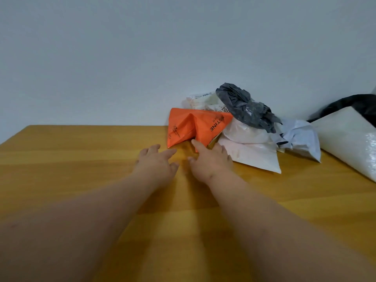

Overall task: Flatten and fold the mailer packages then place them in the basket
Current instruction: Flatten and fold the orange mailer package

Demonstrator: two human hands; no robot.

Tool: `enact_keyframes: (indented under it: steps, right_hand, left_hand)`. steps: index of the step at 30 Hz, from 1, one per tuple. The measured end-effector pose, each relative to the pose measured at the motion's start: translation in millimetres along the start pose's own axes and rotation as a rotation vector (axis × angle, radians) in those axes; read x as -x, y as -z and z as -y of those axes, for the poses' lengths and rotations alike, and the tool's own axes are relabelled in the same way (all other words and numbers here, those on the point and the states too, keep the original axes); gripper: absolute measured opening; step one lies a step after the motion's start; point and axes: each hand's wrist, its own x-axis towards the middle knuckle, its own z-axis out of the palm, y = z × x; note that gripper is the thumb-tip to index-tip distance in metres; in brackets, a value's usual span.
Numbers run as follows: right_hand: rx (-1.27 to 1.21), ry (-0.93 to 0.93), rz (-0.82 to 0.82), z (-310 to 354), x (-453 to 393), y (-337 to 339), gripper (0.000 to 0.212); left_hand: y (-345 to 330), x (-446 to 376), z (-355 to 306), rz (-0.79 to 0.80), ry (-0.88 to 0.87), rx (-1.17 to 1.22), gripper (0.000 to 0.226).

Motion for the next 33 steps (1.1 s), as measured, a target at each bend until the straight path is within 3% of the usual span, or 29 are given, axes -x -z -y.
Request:
enact_keyframes:
  steps: [6,14,18,21,25,28,33]
  right_hand:
    - [0.067,-0.089,0.053,5.0,-24.1,-14.2,0.065]
    - [0.033,0.051,-0.236,2.2,5.0,-5.5,0.053]
    - [0.03,0.163,-0.351,1.6,40.5,8.9,0.036]
    - [0.034,0.22,-0.344,5.2,71.1,21.7,0.031]
    - [-0.018,0.303,-0.306,14.4,108.9,39.2,0.029]
    - [-0.085,0.3,-0.3,19.1,137.8,56.4,0.026]
    - [-0.129,0.255,-0.272,25.2,176.8,80.1,0.013]
  left_hand:
    - [-7.6,-11.9,10.5,0.008,-0.011,0.005,0.061]
    - [11.0,7.9,8.6,-0.039,-0.023,0.05,0.066]
    - [30.7,42.0,9.6,-0.139,-0.016,0.183,0.096]
    - [45.8,76.0,9.3,-0.18,-0.063,0.104,0.108]
    - [62.3,108.5,12.4,-0.191,-0.081,-0.026,0.09]
    - [82.2,133.5,14.6,-0.162,-0.129,0.021,0.067]
    - [112.8,176.8,25.4,-0.156,-0.18,0.092,0.05]
